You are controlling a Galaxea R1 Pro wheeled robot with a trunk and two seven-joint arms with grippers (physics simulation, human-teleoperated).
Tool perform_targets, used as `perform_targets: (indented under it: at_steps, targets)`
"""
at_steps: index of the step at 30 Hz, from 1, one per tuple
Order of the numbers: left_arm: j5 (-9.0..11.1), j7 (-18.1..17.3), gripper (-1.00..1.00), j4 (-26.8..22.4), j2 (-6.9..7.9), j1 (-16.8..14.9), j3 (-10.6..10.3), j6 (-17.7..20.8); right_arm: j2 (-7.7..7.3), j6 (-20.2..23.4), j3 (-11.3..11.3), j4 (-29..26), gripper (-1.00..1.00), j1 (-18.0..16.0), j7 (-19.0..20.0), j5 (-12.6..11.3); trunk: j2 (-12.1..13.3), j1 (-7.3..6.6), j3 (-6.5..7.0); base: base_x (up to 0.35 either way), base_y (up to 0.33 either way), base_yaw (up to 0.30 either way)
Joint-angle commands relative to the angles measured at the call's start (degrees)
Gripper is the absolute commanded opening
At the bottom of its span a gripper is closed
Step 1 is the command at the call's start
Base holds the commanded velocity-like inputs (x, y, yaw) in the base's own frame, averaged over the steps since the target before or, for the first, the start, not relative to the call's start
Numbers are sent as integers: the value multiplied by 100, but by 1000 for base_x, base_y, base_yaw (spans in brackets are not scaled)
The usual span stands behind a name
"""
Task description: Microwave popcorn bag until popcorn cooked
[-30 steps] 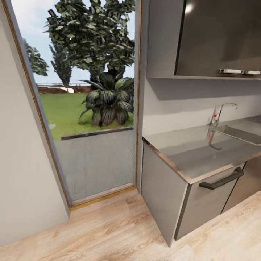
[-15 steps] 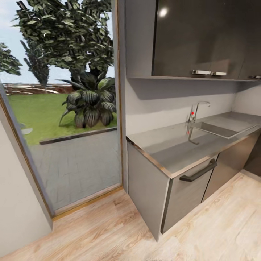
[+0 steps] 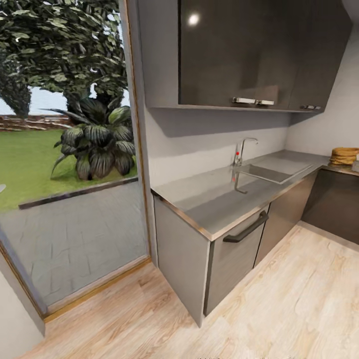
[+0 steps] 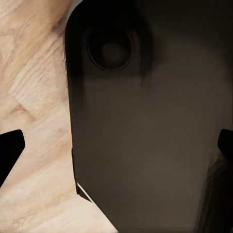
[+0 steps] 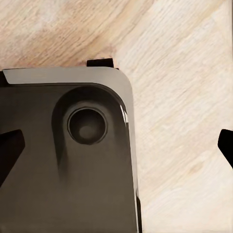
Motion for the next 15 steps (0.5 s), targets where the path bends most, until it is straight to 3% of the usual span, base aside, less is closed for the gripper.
perform_targets:
  at_steps: [1, 12, 15]
  targets:
    - [1, 1, 100, -12, 4, 3, 4, 2, 0, -23, -42, 7, 100, -5, -1, 3, -3, 0, -5, 0, 0, -293]
    - [1, -1, 100, -12, 20, 2, -1, -62, -24, -29, -34, 65, 100, -5, -24, 4, -3, 0, -5, 0, 0, -296]
    - [1, -1, 100, -10, 27, 1, -1, -58, -25, -272, -34, 83, 100, -5, -25, 4, -3, 0, -5, 0, 0, -298]
